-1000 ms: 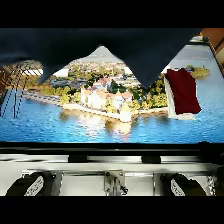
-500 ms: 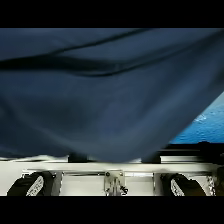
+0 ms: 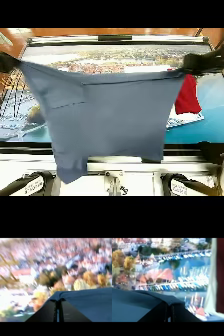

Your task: Fold the shirts.

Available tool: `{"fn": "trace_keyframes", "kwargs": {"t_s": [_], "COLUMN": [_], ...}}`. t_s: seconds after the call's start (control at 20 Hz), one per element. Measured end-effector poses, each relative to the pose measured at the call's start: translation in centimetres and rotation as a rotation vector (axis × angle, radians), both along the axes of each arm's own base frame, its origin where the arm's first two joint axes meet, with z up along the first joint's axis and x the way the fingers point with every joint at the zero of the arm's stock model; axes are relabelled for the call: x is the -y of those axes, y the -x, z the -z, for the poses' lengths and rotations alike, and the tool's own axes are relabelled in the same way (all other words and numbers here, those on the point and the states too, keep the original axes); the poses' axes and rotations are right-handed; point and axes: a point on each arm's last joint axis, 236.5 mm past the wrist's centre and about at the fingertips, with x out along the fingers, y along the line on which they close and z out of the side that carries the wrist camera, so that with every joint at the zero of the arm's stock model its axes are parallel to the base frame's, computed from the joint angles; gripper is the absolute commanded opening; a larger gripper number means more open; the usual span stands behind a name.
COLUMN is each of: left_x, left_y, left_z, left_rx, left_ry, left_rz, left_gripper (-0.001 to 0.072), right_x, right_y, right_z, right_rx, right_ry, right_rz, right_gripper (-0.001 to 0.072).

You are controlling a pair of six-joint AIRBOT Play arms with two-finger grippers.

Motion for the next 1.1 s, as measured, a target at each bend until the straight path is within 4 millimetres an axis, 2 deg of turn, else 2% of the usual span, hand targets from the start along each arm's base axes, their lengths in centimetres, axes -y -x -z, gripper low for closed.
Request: {"fn": "trace_keyframes", "kwargs": {"t_s": [0.1,0.25,0.45,0.55,0.7,0.85,0.95,1.1], "left_x": [0.3,0.5,0.0,-0.3,-0.3,0.1,0.2,0.3], "left_y": [-3.5,-8.4,-13.4,-15.5,-17.8,-18.5,-18.2,-16.3], "left_z": [5.6,12.1,17.4,18.7,20.2,21.7,22.1,22.3], "left_rx": [-0.098,-0.149,-0.108,-0.062,-0.003,-0.001,-0.025,-0.123], "left_ry": [0.076,0.176,0.228,0.234,0.247,0.257,0.264,0.246], "left_rz": [-0.005,-0.053,-0.148,-0.191,-0.246,-0.262,-0.251,-0.163], "left_gripper": [0.0033,0.0033,0.0033,0.0033,0.0033,0.0033,0.0033,0.0033], "right_x": [-0.9,-1.6,-1.8,-2.0,-1.9,-1.8,-1.9,-2.3], "right_y": [-3.8,-9.6,-15.6,-17.7,-19.5,-19.8,-19.3,-17.0], "right_z": [4.6,9.8,14.0,15.2,17.0,18.4,18.4,18.0], "right_rx": [-0.043,-0.011,0.116,0.186,0.240,0.237,0.216,0.127], "right_ry": [-0.077,-0.171,-0.187,-0.167,-0.134,-0.110,-0.106,-0.112], "right_rz": [0.021,0.085,0.130,0.131,0.136,0.132,0.118,0.079], "right_gripper": [0.0071,0.0071,0.0071,0.0071,0.0071,0.0071,0.0071,0.0071]}}
